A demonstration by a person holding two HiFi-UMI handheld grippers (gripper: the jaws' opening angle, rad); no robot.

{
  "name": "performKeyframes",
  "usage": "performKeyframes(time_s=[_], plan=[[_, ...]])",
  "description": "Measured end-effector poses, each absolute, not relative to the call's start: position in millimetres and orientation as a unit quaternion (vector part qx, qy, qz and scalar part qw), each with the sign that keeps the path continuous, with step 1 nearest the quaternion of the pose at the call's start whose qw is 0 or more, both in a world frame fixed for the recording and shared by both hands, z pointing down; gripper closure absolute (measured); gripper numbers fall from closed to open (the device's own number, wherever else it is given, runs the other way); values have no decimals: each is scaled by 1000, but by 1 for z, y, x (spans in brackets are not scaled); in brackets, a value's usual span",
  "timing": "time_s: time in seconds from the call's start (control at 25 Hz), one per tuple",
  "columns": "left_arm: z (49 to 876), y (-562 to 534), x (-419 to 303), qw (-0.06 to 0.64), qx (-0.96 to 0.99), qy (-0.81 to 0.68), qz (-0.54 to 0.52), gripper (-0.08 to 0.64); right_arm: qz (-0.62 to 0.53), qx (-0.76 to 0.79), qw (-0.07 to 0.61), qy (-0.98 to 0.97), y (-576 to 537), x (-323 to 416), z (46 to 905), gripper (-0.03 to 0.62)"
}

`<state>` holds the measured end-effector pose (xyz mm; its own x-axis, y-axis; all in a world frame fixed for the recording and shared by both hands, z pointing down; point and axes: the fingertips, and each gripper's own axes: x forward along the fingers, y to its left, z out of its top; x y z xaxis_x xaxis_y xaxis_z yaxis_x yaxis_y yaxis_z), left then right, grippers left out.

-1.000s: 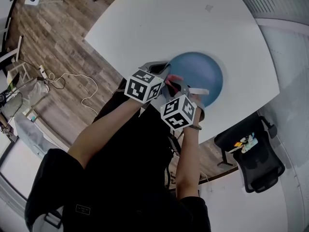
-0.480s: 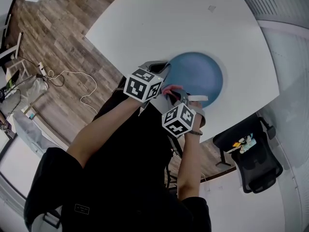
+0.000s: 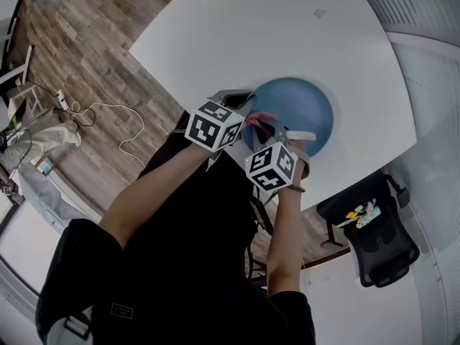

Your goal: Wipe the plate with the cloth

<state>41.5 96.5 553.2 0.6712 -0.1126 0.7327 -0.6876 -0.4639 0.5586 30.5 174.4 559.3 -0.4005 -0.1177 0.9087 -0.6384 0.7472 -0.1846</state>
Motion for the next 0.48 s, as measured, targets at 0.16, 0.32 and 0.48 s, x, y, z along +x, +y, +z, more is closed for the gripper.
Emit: performKeyframes(time_s=[0.16,0.32,0.48], plan=[[553,97,38,451,796,-249,319,545,259,253,490,-793,149,34,559,568],[553,94,37,450,796,-251,318,545,255,264,487,-793,120,37,559,568],[553,92,35,449,796,-253,318,546,243,295,486,-786,92,48,561,568]])
